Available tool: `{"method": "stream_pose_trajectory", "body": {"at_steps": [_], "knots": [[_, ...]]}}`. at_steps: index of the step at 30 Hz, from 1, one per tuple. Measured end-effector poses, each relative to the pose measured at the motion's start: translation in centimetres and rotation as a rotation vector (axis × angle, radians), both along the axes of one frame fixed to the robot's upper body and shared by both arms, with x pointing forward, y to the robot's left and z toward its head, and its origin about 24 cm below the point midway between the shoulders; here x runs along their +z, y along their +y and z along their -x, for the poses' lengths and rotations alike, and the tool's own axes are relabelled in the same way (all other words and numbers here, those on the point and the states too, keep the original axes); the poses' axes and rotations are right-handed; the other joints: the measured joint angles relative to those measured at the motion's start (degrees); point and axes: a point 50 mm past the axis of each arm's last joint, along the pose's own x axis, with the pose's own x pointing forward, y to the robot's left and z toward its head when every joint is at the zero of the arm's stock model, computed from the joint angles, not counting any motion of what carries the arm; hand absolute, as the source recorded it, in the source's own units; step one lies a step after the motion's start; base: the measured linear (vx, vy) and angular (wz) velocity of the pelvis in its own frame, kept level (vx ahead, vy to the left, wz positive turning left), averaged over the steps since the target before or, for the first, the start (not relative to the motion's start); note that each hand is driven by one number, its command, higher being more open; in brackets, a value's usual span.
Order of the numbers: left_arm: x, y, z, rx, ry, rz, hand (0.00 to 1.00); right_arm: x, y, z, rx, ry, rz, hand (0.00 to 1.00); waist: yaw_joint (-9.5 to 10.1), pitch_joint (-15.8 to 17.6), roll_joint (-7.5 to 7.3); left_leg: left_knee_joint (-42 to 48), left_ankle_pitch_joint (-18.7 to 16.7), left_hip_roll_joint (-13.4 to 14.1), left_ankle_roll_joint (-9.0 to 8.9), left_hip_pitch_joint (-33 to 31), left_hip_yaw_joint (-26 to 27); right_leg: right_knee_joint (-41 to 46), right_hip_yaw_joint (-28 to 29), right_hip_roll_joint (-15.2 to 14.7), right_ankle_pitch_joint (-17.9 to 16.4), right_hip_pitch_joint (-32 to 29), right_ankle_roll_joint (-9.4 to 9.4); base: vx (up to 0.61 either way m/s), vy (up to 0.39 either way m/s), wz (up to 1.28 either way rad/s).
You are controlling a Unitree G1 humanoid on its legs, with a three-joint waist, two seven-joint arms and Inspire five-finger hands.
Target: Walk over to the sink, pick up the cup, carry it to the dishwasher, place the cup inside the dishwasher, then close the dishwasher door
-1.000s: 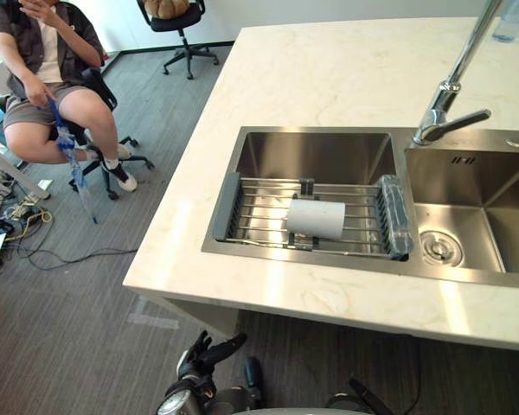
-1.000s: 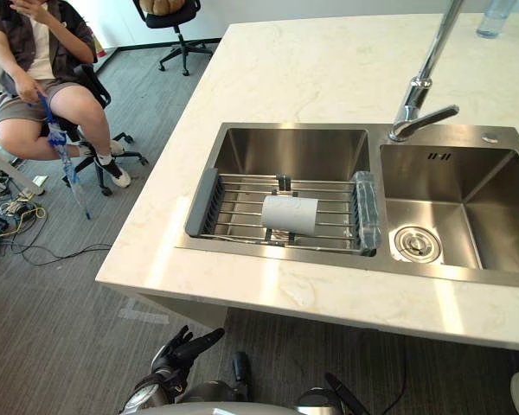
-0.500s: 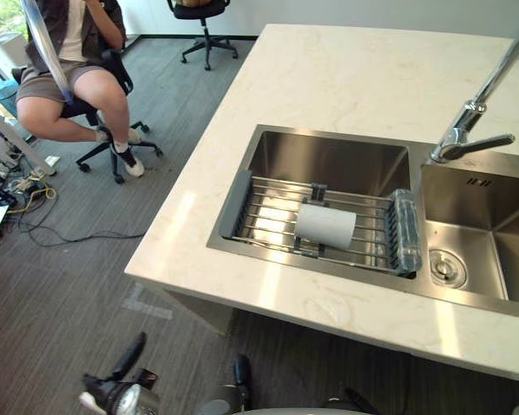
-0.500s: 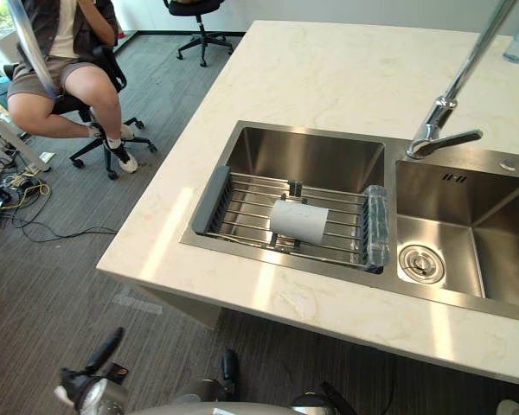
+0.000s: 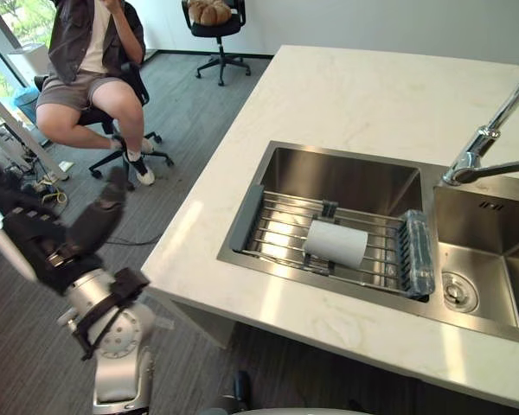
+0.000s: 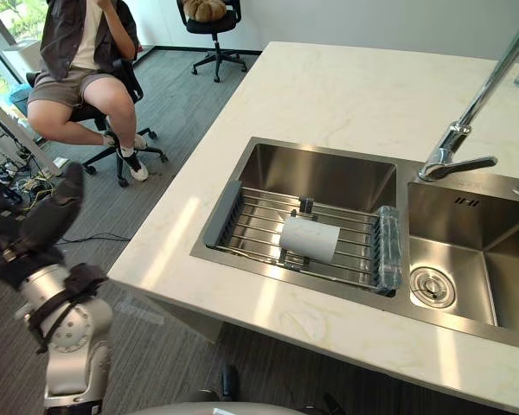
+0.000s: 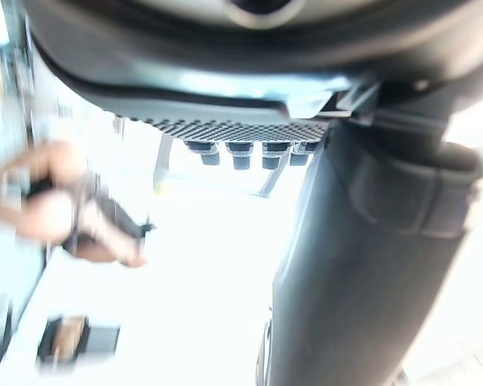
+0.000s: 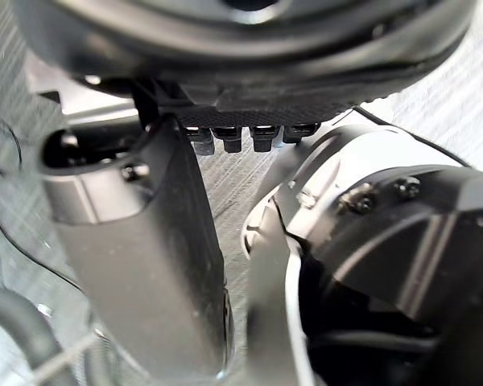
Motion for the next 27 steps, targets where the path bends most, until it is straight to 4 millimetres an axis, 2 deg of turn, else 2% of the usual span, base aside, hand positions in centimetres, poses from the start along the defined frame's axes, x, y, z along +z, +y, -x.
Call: {"method": "stream_pose_trajectory", "body": {"at_steps": [5, 8, 10, 12, 17, 21, 24, 27], "knots": [[-1.1, -6.4, -1.2, -0.498, 0.043, -0.051, 1.0, 0.0, -0.3, 0.8, -0.062, -0.007, -0.007, 1.0, -3.11, -1.1, 1.37, -0.2, 0.1, 1.2, -0.27, 0.2, 1.7, 0.2, 2.8, 1.0, -0.1, -1.6, -0.19, -0.07, -0.029, -0.24], [-1.8, -8.0, -2.0, -0.654, 0.082, -0.15, 1.0, 0.0, -0.1, 1.0, -0.077, 0.0, -0.014, 1.0, -4.61, -1.1, 1.38, -0.3, 0.2, 1.8, -0.45, 0.6, 1.9, 0.0, 3.2, 1.7, -0.1, -1.5, -1.01, -0.04, -0.029, -0.11], [-2.4, -8.4, -2.1, -0.719, 0.119, -0.214, 1.0, -0.1, 0.2, 1.0, -0.078, -0.001, -0.026, 1.0, -5.57, -1.0, 1.3, -0.3, 0.2, 2.2, -0.62, 0.7, 2.2, -0.6, 3.5, 2.1, -0.1, -1.4, -1.58, -0.01, -0.03, -0.11], [-2.9, -9.0, -2.3, -0.785, 0.159, -0.31, 1.0, -0.2, 0.4, 1.2, -0.083, 0.003, -0.034, 1.0, -5.73, -1.0, 1.27, -0.2, 0.0, 2.5, -0.83, 0.7, 2.5, -1.4, 3.8, 2.4, 0.2, -1.3, -1.89, 0.0, -0.031, -0.08], [-3.1, -8.4, -2.8, -0.813, 0.214, -0.449, 1.0, -0.3, 0.4, 0.4, -0.077, -0.012, -0.046, 1.0, -7.0, -0.6, 0.58, -0.1, -0.2, 2.4, -1.12, 0.8, 2.5, -2.2, 3.7, 2.5, 0.5, -0.9, -2.18, 0.03, -0.018, -0.01], [-2.4, -8.3, -3.2, -0.785, 0.192, -0.57, 1.0, -0.3, 0.6, 0.7, -0.081, -0.02, -0.062, 1.0, -7.14, -0.5, 0.42, 0.1, -0.2, 2.4, -1.13, 0.8, 2.7, -2.6, 5.1, 2.5, 1.4, -1.1, -1.82, 0.04, -0.014, -0.1], [-1.4, -9.1, -3.5, -0.783, 0.143, -0.701, 1.0, -0.3, 0.7, 0.7, -0.083, -0.041, -0.061, 1.0, -7.36, -0.5, 0.33, 0.1, -0.2, 2.5, -1.13, 0.7, 2.7, -2.6, 6.0, 2.5, 1.9, -1.5, -1.77, -0.01, -0.007, -0.12], [-1.1, -9.3, -3.7, -0.788, 0.13, -0.818, 1.0, -0.3, 0.6, 0.5, -0.082, -0.065, -0.062, 1.0, -8.62, -0.5, 0.3, 0.1, -0.2, 2.6, -1.11, 0.7, 2.7, -2.4, 6.0, 2.5, 2.1, -1.9, -1.62, -0.07, 0.003, -0.06]]}}
